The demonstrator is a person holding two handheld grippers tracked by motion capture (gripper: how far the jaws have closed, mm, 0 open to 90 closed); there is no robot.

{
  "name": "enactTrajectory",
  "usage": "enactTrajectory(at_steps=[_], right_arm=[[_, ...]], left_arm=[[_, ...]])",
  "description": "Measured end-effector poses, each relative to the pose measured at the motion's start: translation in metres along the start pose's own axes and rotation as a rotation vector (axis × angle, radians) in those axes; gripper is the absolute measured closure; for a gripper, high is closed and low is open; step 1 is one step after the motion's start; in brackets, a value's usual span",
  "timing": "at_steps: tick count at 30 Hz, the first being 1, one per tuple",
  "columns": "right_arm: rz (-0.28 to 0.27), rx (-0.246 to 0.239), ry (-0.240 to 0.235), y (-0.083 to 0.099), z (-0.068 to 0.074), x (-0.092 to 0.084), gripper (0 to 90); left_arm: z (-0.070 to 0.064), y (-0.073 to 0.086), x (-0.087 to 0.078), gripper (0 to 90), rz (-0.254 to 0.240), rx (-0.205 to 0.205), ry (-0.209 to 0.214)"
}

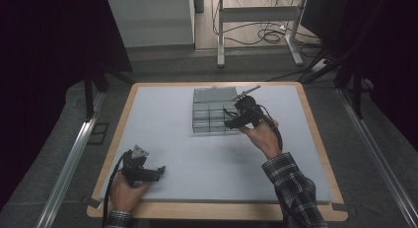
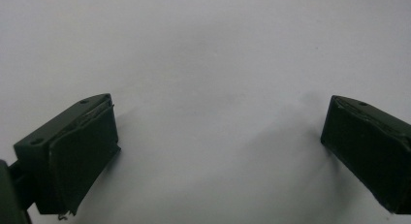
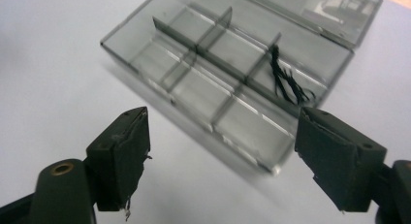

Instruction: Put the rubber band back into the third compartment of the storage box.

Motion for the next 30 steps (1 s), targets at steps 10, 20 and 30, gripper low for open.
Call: enactTrajectory(at_steps=[10, 20, 30], right_arm=[[-0.005, 0.025, 0.029, 0.022, -0.003, -0.023, 18.5], [-0.023, 0.031, 0.038, 0.036, -0.007, -0.026, 10.9], [-0.029, 0.036, 0.031, 0.047, -0.006, -0.036, 8.6]], left_arm=[[0.000, 0.000, 0.000, 0.0, 0.000, 0.000, -0.001], [0.000, 0.000, 0.000, 0.0, 0.000, 0.001, -0.001], [0.000, 0.000, 0.000, 0.0, -0.001, 0.001, -0.001]])
Point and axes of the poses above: each handheld gripper's, and its own axes: x roughly forward along the jaws, y roughly out of its underside, z roughly to its left, the point moved 8 cm from there along x, roughly forward along the jaws, and after that the axes turned 15 degrees about -z, right-handed, at the moved point
